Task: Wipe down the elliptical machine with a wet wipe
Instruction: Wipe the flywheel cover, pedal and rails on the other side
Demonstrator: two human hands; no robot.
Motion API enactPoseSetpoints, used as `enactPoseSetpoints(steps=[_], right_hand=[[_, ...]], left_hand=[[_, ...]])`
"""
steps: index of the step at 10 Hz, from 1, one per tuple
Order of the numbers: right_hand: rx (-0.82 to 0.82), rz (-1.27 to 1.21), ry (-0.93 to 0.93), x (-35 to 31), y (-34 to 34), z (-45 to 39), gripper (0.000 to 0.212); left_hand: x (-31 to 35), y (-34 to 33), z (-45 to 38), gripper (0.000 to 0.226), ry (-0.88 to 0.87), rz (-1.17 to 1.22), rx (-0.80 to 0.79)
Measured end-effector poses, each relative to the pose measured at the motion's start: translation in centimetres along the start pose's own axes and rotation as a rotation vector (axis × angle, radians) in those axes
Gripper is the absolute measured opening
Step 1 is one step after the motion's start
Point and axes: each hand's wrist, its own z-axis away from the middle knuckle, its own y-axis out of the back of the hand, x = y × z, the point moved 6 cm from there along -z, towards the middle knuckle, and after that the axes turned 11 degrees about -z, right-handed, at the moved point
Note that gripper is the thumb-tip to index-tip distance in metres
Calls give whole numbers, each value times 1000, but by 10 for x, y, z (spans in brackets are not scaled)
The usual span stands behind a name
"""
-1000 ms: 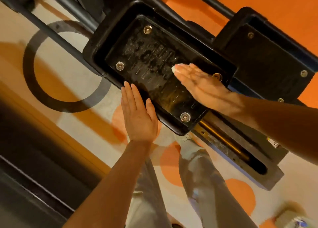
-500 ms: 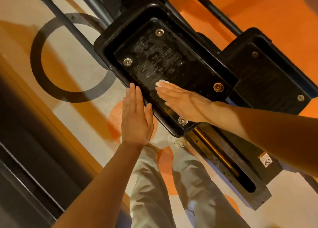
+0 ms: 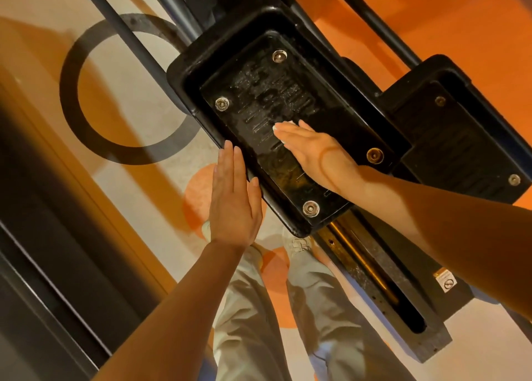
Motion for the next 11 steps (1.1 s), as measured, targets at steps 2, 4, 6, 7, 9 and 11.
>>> enactPoseSetpoints(steps=[2,4,6,7,9,11], right_hand=[[-201,-78,161,-31,9,10,66],[-34,85,74,29,7,5,48],[-20,-24,22,-3,-11,12,52],[-106,-19,-48,1,-10,1,56],[-269,-137,10,-35,-28,-25,61],[-157,61,73,-12,-13,-28,64]], left_hand=[[0,-5,1,57,1,14,1],[1,-5,1,56,-8,9,8],[2,-5,2,55,8,17,0],[2,-3,2,55,-1,13,-5],[2,-1,2,56,-17,-17,-13],[1,-1,2,57,-26,-44,-12]])
